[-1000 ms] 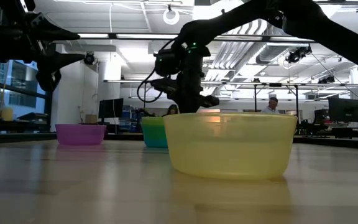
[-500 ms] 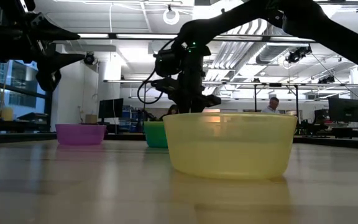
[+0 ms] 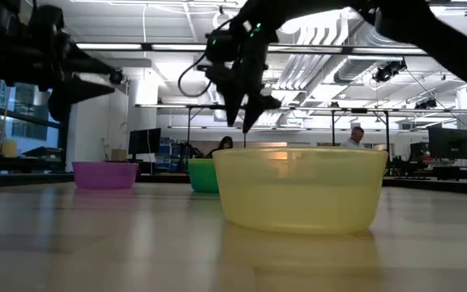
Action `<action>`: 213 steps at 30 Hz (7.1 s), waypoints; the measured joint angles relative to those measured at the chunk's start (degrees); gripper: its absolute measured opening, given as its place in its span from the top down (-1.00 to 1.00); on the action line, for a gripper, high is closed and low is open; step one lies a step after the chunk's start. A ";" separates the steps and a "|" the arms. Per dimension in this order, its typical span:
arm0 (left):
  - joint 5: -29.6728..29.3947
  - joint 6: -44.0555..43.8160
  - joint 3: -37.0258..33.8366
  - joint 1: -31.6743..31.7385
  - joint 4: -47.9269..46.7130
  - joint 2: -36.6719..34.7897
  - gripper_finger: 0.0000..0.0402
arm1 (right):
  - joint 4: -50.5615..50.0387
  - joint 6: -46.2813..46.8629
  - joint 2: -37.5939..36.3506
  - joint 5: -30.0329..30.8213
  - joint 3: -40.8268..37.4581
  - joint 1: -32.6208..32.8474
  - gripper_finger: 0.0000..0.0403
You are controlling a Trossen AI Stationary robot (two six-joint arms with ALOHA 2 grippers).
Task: Nest bowls inside each other
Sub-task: Stack the violet bowl on the green bowl
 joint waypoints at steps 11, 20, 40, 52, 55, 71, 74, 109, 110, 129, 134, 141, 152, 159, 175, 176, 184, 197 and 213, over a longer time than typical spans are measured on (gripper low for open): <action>-0.27 3.11 7.58 7.42 -23.36 7.97 0.08 | -1.22 -11.81 -11.74 -0.24 -0.83 0.84 0.14; 1.85 -10.52 15.22 16.24 -30.31 16.97 0.08 | -1.42 -16.66 -20.88 -4.40 -0.83 1.42 0.14; 29.86 18.36 38.18 43.20 -47.39 51.46 0.08 | -3.32 -27.45 -33.98 -18.96 -0.83 1.51 0.14; 44.26 33.62 38.75 59.81 -51.30 59.28 0.08 | -4.04 -29.48 -37.32 -26.26 -0.83 3.34 0.14; 45.49 35.57 38.75 61.52 -51.22 61.09 0.08 | -3.89 -29.48 -37.39 -26.31 -0.83 3.39 0.14; 37.28 32.48 39.43 57.93 -48.78 67.46 0.08 | -0.33 -27.97 -37.22 -26.35 -0.83 3.81 0.14; 35.68 30.42 39.43 57.09 -47.68 67.46 0.08 | -0.33 -27.95 -37.22 -26.35 -0.83 4.84 0.14; 28.80 23.66 39.38 52.27 -48.22 67.76 0.08 | -0.24 -28.39 -37.17 -26.35 -0.83 8.68 0.14; 28.80 23.60 39.38 52.27 -48.28 68.22 0.08 | -0.06 -28.39 -37.17 -26.35 -0.83 8.68 0.14; 28.56 22.22 39.34 49.57 -44.23 74.55 0.29 | 0.90 -28.77 -37.17 -26.34 -0.83 8.68 0.14; 29.08 21.69 39.34 49.02 -43.40 74.74 0.50 | 0.87 -29.00 -37.16 -26.33 -0.83 8.66 0.14; 30.13 21.69 39.36 49.06 -43.04 74.69 0.93 | 0.24 -29.44 -37.15 -26.33 -0.83 8.66 0.14; 38.87 20.39 39.36 48.17 -42.33 74.40 0.99 | 0.83 -34.45 -40.65 -26.01 -0.89 10.34 0.14; 42.20 18.20 39.37 45.17 -41.20 72.80 1.00 | 0.78 -30.66 -46.99 -12.29 -0.87 11.30 0.23; 40.97 11.04 50.69 33.74 -38.12 72.48 1.00 | -11.32 7.23 -65.19 13.63 -26.83 13.66 0.26; 40.58 10.45 51.61 33.33 -37.73 72.48 1.00 | -11.05 9.64 -66.60 13.59 -30.57 13.95 0.26; 37.32 9.21 57.80 30.61 -36.54 74.68 1.00 | -5.08 25.91 -75.38 7.04 -55.85 17.69 0.26; 35.59 9.96 69.48 24.06 -36.43 92.62 1.00 | 2.30 42.78 -78.86 5.98 -67.38 30.03 0.26; 27.31 15.56 78.44 24.12 -44.32 100.29 1.00 | 5.48 56.59 -76.07 13.77 -67.38 46.09 0.26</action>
